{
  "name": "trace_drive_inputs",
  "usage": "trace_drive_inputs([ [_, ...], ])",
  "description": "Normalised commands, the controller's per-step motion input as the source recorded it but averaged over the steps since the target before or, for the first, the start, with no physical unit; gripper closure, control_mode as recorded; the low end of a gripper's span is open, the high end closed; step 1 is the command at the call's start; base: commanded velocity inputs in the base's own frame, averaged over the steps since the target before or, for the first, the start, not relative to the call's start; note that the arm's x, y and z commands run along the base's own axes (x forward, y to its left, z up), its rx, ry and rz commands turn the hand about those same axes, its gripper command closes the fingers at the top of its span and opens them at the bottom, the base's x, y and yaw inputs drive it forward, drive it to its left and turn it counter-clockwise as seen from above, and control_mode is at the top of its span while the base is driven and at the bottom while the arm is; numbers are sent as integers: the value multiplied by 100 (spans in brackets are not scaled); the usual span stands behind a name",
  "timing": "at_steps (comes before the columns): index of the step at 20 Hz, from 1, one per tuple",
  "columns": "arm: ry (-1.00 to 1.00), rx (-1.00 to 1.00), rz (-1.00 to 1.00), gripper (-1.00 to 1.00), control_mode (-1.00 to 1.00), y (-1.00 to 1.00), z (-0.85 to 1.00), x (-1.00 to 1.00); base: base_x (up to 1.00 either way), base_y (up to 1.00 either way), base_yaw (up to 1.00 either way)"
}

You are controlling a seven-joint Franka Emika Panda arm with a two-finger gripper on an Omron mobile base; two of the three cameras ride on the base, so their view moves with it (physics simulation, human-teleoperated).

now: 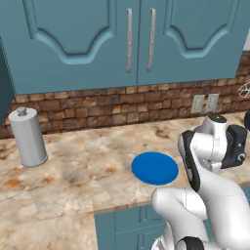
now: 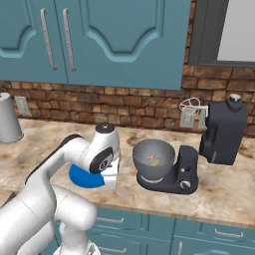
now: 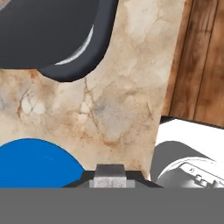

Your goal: Add butter and sugar cubes to the stand mixer bowl and then turn on the stand mixer to begin making frosting.

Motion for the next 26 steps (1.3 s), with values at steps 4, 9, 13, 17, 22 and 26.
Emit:
trace_drive_inputs([
  [4, 0, -4, 0, 100, -100, -19, 79, 0, 0, 0, 0],
  [9, 0, -1, 0, 100, -100, -27, 73, 2, 0, 0, 0],
  [13, 2, 0, 2, 100, -100, -42, 51, 6, 0, 0, 0],
  [17, 6, 0, 8, 100, -100, -47, 31, 4, 0, 0, 0],
  [22, 8, 0, 11, 100, -100, -42, 9, 22, 0, 0, 0],
  [26, 12, 1, 11, 100, -100, -28, 0, 44, 0, 0, 0],
])
